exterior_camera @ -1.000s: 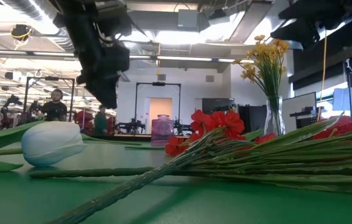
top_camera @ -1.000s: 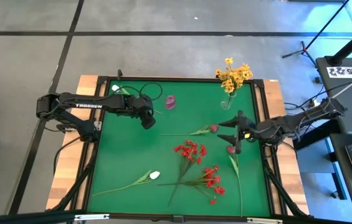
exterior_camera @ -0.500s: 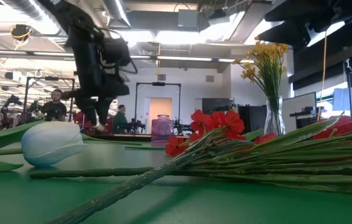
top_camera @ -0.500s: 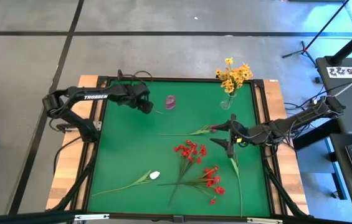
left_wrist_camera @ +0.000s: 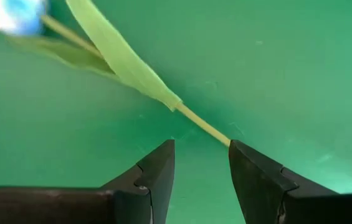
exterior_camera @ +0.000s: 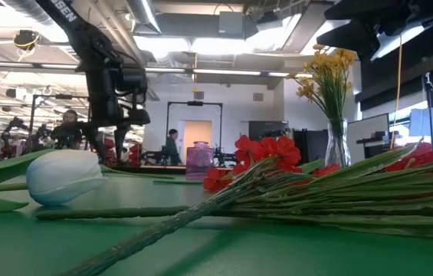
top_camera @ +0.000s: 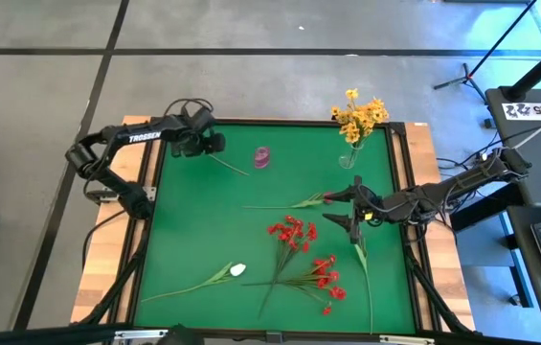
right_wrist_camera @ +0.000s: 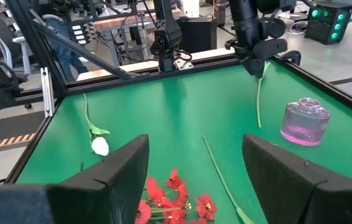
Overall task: Sort flowers into vase by color
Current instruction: Put the top white flower into the transparent vase
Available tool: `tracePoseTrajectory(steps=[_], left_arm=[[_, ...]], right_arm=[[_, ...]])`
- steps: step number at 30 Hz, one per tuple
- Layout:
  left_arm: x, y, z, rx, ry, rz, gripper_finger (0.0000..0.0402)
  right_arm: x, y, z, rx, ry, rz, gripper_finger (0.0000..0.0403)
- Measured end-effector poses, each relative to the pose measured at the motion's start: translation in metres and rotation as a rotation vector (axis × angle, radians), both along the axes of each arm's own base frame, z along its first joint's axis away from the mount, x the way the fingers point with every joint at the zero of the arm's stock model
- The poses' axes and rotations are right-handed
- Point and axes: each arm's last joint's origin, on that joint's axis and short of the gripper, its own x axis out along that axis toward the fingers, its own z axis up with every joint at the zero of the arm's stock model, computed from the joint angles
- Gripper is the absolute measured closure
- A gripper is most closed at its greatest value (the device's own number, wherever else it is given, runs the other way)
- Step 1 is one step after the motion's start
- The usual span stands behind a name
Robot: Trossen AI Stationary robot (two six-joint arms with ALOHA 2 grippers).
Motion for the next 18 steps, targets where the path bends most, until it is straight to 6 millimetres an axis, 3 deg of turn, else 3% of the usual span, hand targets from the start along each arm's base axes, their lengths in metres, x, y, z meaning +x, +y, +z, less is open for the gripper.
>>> tracePoseTrajectory(steps=[13,18], left_arm=[[-0.014,0.014,0.000,-0.038,-0.080,0.245,0.0256],[-0.017,0.019,-0.009,-0.071,-0.067,0.286,0.0256]], right_arm=[[0.000,0.001,0.000,0.006,0.003,0.027,0.0146],[0.000,0.001,0.000,0.006,0.003,0.027,0.0146]])
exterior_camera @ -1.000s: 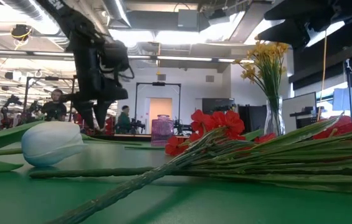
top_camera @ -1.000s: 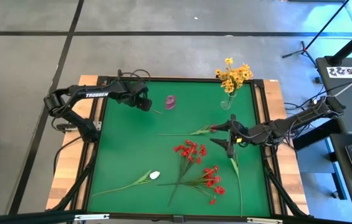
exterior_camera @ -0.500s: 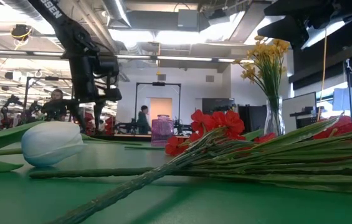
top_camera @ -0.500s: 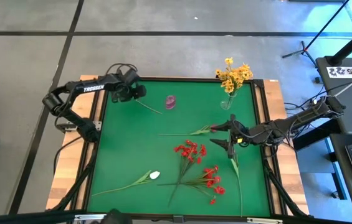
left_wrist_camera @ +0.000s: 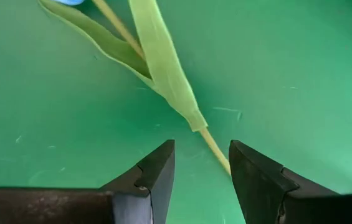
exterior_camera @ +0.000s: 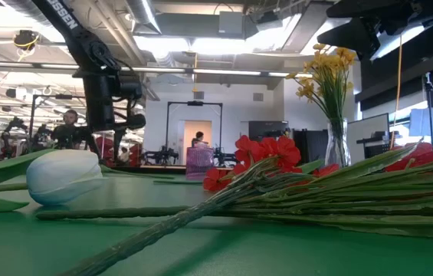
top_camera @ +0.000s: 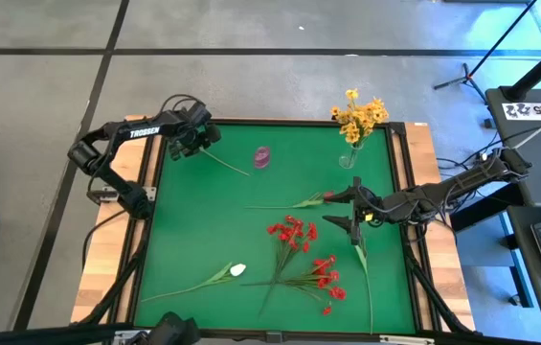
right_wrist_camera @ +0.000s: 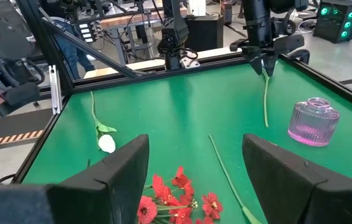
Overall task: Sort flowers into vase by color
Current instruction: Put the top white flower into the transparent vase
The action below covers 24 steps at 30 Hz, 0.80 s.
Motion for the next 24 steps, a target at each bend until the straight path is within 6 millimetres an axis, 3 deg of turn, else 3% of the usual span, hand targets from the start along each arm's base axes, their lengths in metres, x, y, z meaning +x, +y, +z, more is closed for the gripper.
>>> tracePoseTrajectory(steps=[8,17,24], left_arm=[[0.002,0.011,-0.021,-0.044,-0.013,0.040,0.0256],[-0.001,0.018,-0.024,-0.045,-0.029,0.069,0.0257],[-0.003,0.019,-0.025,-0.038,-0.018,0.080,0.0298]], right_arm=[[0.000,0.000,0.000,0.002,0.000,0.007,0.0146],[0.000,0.000,0.001,0.011,-0.013,0.006,0.0146],[0.001,0.000,0.003,0.019,-0.032,0.006,0.0146]])
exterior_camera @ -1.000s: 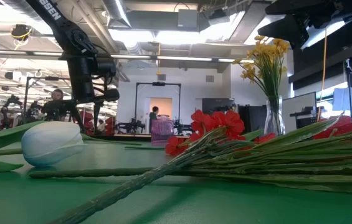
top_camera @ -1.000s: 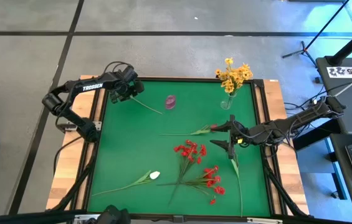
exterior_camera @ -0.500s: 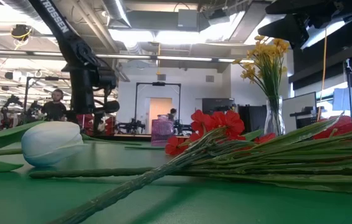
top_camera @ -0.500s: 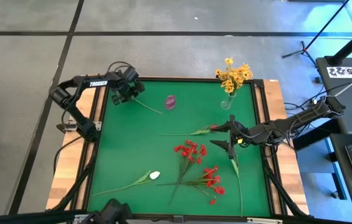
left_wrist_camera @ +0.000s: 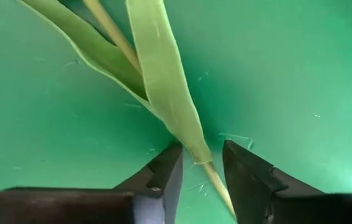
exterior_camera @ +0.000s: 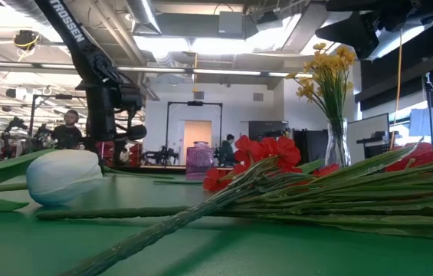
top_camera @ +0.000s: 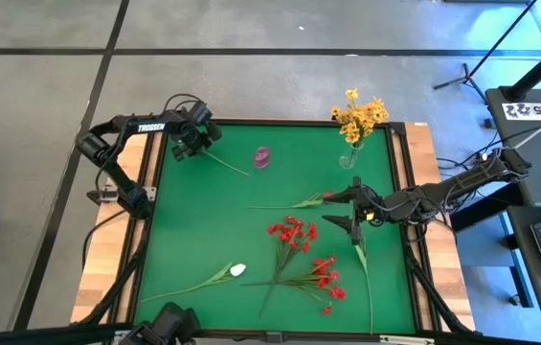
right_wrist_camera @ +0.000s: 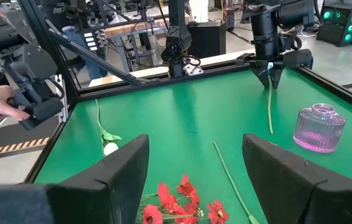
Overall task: Sort flowers into vase by color
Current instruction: Put the top white flower into the transparent vase
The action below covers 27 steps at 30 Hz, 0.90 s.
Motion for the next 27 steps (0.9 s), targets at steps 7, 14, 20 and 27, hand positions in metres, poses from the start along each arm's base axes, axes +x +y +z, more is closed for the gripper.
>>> tracePoseTrajectory(steps=[7,14,20,27], left_arm=[[-0.002,0.001,-0.001,0.009,0.014,-0.021,0.0367],[0.002,-0.003,0.008,0.049,-0.007,-0.159,0.0395],[0.007,-0.018,0.047,0.192,-0.069,-0.283,0.0399],[0.012,-0.052,0.111,0.506,-0.206,-0.443,0.0400]], right_arm=[[0.000,0.001,0.000,0.004,-0.001,0.018,0.0146],[0.000,0.001,0.000,0.006,-0.001,0.018,0.0146],[0.000,0.001,0.000,0.021,-0.002,0.015,0.0146],[0.000,0.001,0.002,0.010,-0.017,0.017,0.0146]])
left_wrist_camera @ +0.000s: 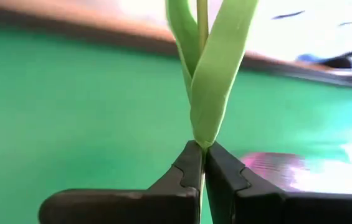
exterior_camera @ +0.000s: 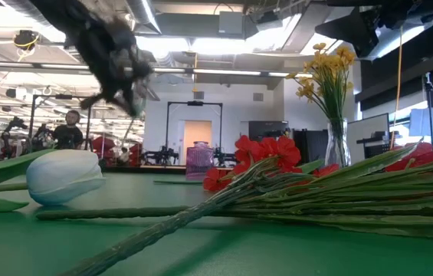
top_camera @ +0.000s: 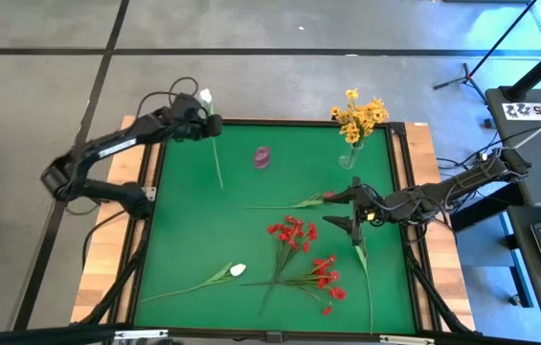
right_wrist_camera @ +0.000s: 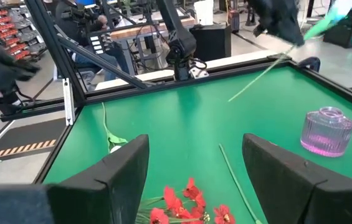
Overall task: Sort flowers into vase by color
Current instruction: Put the top white flower into the transparent vase
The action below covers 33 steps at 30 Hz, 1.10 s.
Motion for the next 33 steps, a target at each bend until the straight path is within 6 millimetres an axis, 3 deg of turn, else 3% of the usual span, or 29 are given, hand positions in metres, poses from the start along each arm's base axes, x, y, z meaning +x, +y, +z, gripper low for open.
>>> tracePoseTrajectory(steps=[7,15,25,33], left_arm=[[0.018,-0.046,0.054,0.344,-0.208,-0.213,0.0401],[0.043,-0.077,0.084,0.633,-0.392,-0.403,0.0401],[0.076,-0.101,0.088,0.779,-0.522,-0.569,0.0401],[0.112,-0.138,0.075,0.832,-0.611,-0.746,0.0401]], right_arm=[[0.000,-0.002,0.000,-0.015,-0.005,-0.052,0.0146],[-0.003,-0.003,0.003,-0.027,-0.018,-0.068,0.0146],[-0.027,-0.015,0.028,0.027,-0.158,-0.126,0.0146],[-0.009,-0.013,0.028,0.048,-0.213,-0.097,0.0146]])
